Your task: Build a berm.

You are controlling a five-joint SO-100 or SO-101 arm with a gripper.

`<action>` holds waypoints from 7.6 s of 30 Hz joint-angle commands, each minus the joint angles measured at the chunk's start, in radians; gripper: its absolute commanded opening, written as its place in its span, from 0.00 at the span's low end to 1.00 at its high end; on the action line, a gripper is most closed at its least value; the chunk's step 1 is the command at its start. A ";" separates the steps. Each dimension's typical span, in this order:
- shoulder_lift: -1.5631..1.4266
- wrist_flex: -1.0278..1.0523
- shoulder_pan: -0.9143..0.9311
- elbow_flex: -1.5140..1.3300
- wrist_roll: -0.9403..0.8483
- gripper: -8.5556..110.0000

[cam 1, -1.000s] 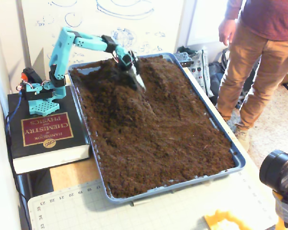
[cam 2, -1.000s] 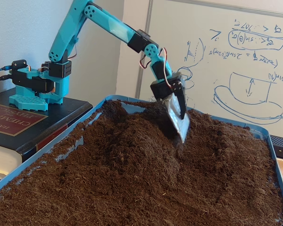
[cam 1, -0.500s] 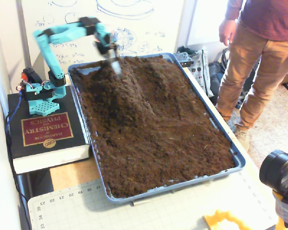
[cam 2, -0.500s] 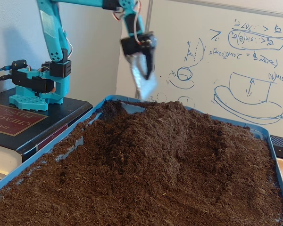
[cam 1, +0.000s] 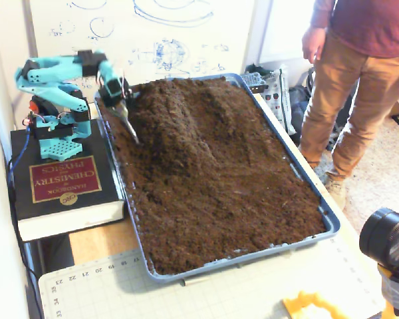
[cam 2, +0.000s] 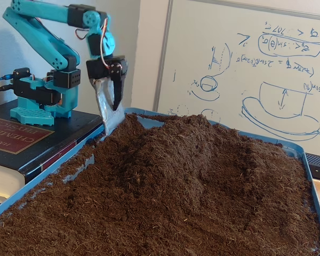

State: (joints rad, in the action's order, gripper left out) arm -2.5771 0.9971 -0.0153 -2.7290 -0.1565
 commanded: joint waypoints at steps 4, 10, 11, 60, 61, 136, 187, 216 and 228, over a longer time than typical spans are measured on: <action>-0.005 -0.281 0.092 -0.117 -0.023 0.07; 0.235 -0.400 0.043 -0.175 -0.107 0.07; 0.262 -0.420 0.041 -0.175 -0.115 0.07; 0.589 -0.808 -0.101 0.216 -0.106 0.07; 0.586 -0.808 -0.112 0.216 -0.106 0.07; 0.405 -0.595 -0.532 -0.166 0.391 0.07; 0.667 -0.877 -0.350 0.252 0.394 0.07; 0.135 -0.861 -0.365 0.049 0.526 0.07; 0.094 -0.859 -0.285 -0.239 0.209 0.07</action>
State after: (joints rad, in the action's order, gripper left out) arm -2.4160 0.1457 -0.3590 -2.9667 0.1181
